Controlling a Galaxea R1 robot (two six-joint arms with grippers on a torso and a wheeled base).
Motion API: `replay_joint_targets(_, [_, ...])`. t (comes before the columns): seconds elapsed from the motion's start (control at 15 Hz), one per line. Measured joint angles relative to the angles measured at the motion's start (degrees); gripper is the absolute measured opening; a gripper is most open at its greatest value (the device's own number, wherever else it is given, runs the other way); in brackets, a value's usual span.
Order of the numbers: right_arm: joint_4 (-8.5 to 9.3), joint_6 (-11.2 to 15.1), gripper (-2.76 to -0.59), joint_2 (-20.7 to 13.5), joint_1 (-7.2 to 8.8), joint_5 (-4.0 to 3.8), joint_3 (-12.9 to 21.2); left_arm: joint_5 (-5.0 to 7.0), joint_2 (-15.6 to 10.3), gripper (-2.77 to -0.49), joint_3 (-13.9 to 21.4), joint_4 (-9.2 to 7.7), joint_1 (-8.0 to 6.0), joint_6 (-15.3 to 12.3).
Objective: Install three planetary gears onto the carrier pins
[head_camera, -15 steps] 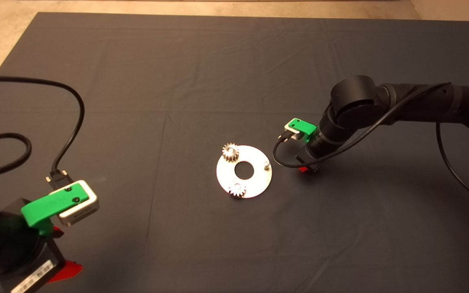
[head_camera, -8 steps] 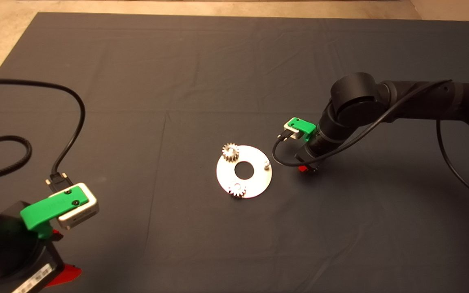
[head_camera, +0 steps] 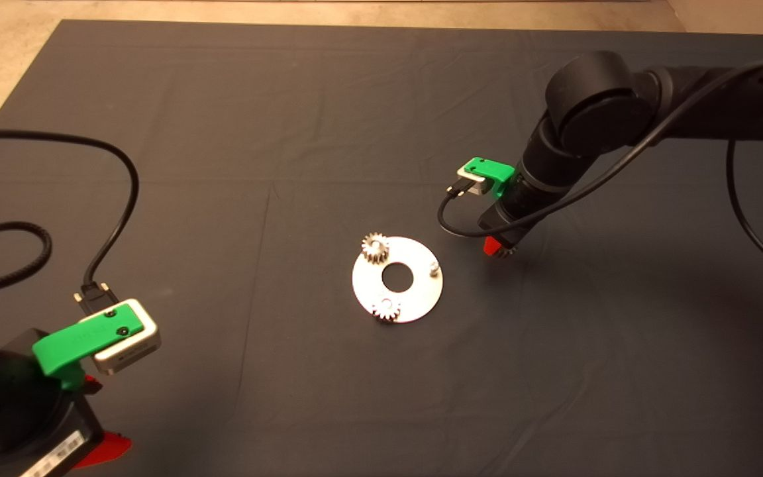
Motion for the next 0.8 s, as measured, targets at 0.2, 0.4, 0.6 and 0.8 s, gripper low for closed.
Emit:
replay_joint_targets(0.2, [1.93,0.0,-2.31,1.5,0.67,-0.06,0.2,0.02,0.5,-1.66,0.0,-0.79,0.0,-0.5])
replay_joint_targets(0.4, [3.37,0.1,-2.31,3.2,1.79,-0.01,1.2,0.0,3.7,-1.66,0.0,-1.62,0.0,-2.6])
replay_joint_targets(0.6, [3.81,1.5,-2.31,4.2,2.22,0.0,3.0,-0.02,8.1,-1.66,0.0,-1.77,0.0,-5.0])
replay_joint_targets(0.8, [4.35,2.5,-2.31,4.5,2.22,-0.12,4.7,0.0,9.7,-1.66,0.0,-1.82,0.0,-6.0])
